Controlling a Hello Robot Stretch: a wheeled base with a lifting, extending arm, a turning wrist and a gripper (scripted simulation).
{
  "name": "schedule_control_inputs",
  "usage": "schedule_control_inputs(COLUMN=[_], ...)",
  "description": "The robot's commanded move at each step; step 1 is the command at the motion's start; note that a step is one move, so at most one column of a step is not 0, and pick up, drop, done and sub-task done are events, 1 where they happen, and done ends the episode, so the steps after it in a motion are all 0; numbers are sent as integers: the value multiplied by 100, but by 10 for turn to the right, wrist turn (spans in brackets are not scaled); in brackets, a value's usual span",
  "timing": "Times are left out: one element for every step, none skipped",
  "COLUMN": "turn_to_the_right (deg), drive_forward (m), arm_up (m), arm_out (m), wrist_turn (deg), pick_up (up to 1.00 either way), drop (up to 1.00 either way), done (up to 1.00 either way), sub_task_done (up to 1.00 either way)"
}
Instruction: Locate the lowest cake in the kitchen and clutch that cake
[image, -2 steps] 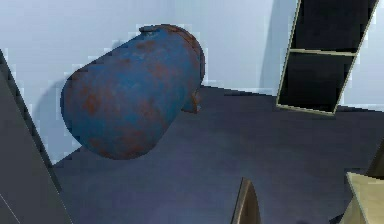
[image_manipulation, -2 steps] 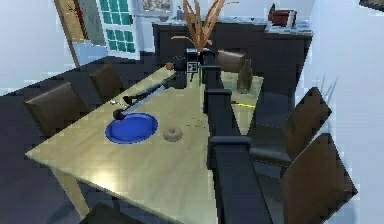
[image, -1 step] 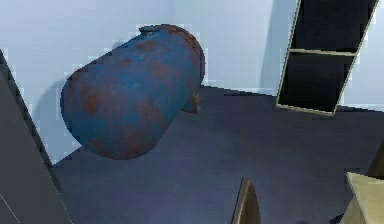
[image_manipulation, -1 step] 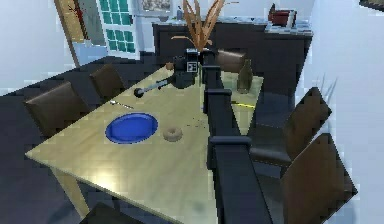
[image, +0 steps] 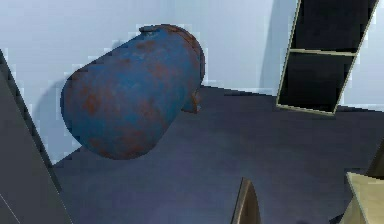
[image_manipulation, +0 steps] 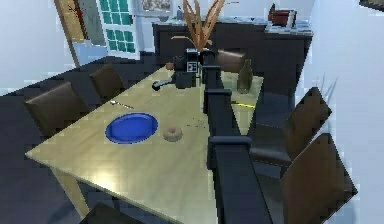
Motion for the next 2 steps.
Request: schedule_control_inputs(turn_to_the_right=[0,0], drive_forward=[0,0], arm_up=[-30,0], arm_out=[0,0], wrist_turn=[0,0], pick_up=[0,100], drop=[0,0], done=[0,0], sub_task_done=[0,0])
